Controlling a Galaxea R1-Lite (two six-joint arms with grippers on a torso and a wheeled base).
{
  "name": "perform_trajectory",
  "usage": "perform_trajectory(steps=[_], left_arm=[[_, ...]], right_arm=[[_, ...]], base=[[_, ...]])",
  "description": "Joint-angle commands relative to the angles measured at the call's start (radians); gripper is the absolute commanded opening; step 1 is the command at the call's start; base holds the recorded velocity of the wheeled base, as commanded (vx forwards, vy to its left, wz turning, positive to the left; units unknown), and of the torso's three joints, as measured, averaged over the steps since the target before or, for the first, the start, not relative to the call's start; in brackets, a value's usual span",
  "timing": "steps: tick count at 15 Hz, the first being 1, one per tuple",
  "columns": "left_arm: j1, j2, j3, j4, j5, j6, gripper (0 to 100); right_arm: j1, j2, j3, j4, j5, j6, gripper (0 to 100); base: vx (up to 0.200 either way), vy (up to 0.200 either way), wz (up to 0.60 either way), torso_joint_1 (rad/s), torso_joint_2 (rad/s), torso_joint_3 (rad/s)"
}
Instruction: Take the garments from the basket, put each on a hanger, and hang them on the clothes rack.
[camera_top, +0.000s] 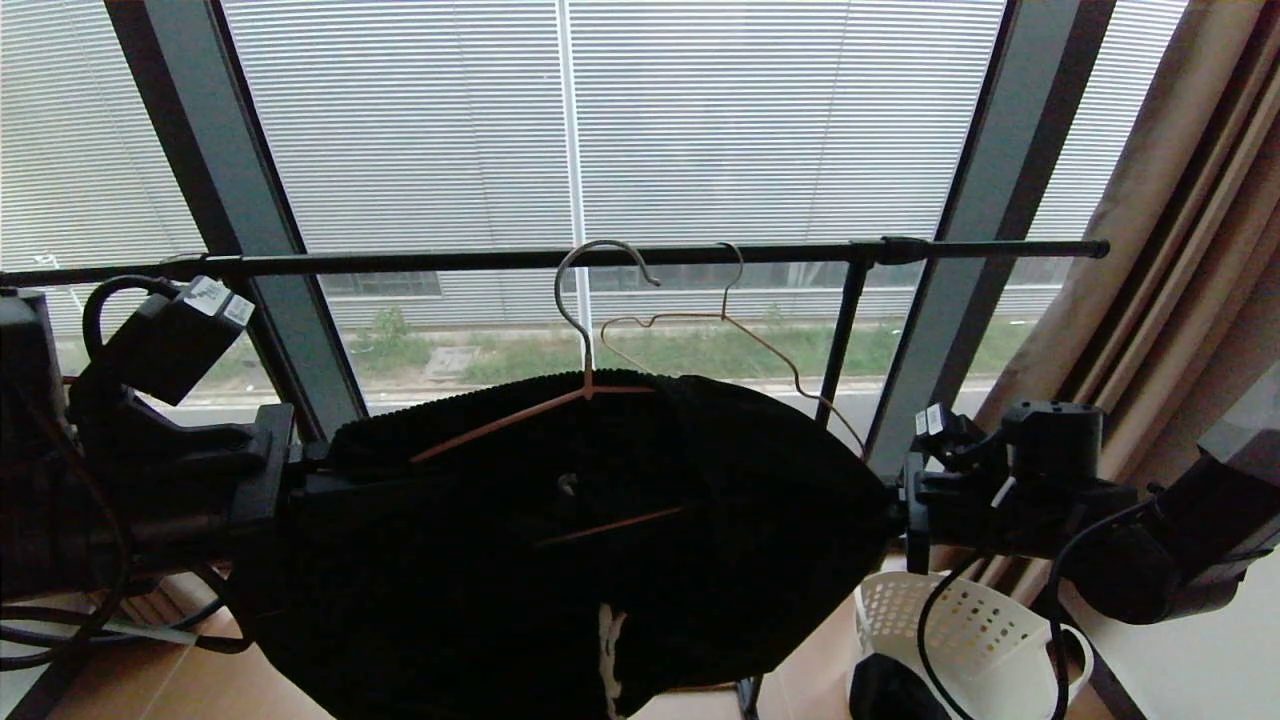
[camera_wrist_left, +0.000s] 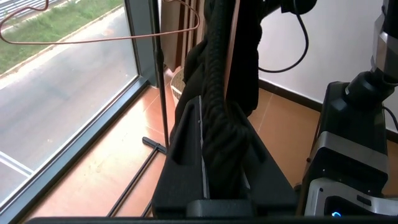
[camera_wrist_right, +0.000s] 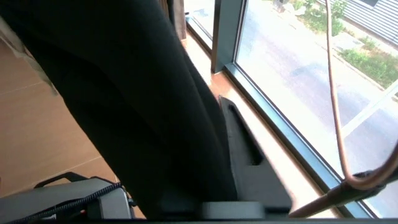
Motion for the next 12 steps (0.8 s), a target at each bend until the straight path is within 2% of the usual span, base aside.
perform_trajectory(steps=[1, 3, 9, 11, 12], left_arm=[[0.002, 0.000, 0.008, 0.001, 0.001, 0.000, 0], [0.030, -0.014, 0.029, 0.001, 0.000, 0.000, 0], [0.125, -0.095, 0.101, 0.001, 0.001, -0.006, 0], [0.142, -0.101, 0.101, 0.001, 0.003, -0.048, 0], [0.148, -0.100, 0.095, 0.001, 0.006, -0.077, 0]], right_arm=[[0.003, -0.010, 0.009, -0.004, 0.000, -0.019, 100], [0.003, -0.014, 0.012, -0.004, 0.000, -0.045, 100], [0.003, -0.060, 0.004, -0.002, -0.001, -0.037, 100], [0.003, -0.086, 0.004, -0.001, -0.009, -0.034, 100], [0.008, -0.095, 0.004, -0.004, -0.058, -0.028, 100]], base=[[0.000, 0.000, 0.00, 0.000, 0.00, 0.000], [0.000, 0.000, 0.00, 0.000, 0.00, 0.000], [0.000, 0.000, 0.00, 0.000, 0.00, 0.000], [0.000, 0.000, 0.00, 0.000, 0.00, 0.000], [0.000, 0.000, 0.00, 0.000, 0.00, 0.000]])
